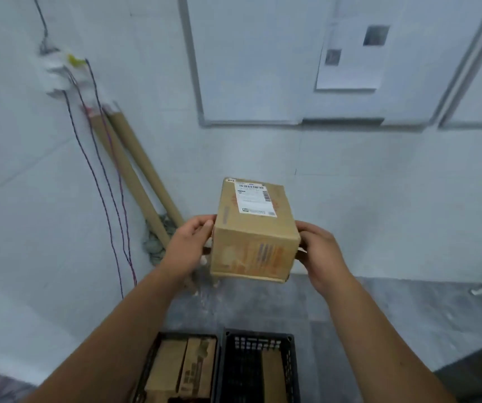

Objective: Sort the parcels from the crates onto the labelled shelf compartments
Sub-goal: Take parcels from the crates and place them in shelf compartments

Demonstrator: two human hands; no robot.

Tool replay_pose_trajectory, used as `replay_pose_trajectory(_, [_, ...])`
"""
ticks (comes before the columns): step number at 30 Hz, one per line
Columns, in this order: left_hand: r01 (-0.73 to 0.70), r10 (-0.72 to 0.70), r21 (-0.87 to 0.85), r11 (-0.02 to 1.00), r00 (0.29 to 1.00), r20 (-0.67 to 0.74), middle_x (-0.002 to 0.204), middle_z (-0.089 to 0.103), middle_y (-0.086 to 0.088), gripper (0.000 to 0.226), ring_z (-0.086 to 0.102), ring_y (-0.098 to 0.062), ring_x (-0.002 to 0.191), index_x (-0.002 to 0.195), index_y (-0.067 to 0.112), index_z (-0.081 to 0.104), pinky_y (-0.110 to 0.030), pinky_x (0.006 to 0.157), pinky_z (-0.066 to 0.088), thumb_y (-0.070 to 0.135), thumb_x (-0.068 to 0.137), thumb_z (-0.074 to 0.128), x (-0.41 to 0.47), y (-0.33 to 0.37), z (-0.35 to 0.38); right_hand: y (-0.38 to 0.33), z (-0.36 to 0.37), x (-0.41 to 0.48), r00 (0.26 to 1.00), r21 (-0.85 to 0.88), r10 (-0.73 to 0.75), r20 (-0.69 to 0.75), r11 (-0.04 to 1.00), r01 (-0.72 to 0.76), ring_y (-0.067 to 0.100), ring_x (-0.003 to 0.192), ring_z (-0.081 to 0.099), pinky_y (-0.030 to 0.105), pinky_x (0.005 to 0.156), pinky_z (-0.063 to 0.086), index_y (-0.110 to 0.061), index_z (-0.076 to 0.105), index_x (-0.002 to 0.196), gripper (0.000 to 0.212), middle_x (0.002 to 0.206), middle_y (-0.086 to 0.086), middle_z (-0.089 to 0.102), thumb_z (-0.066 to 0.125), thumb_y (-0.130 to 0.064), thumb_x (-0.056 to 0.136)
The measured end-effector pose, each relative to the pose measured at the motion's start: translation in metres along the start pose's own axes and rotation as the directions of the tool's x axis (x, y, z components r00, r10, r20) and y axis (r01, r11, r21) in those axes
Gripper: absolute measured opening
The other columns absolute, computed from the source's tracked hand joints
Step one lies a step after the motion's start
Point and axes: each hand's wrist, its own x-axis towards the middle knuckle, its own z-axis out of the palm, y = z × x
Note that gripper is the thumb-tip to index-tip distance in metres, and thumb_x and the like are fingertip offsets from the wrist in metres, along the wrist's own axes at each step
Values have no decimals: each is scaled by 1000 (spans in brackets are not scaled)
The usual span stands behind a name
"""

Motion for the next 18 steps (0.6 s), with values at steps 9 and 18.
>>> replay_pose_trajectory(9, [-109,106,-84,990,994,-35,105,74,-2,32,70,-13,94,111,7,64,-23,72,60,37,105,57,-10,98,-25,-94,24,-8,986,75,-160,50,985,156,27,101,77,39,89,59,0,74,112,29,107,9,80,54,-19,105])
replay_pose_trajectory(18, [-278,295,-130,952,946,137,139,62,10,75,67,-14,124,147,32,46,-36,97,60,4,87,82,-15,127,-44,-125,20,-13,949,164,-300,96,945,282,29,85,75,46,99,58,6,61,100,22,87,15,74,70,-14,98])
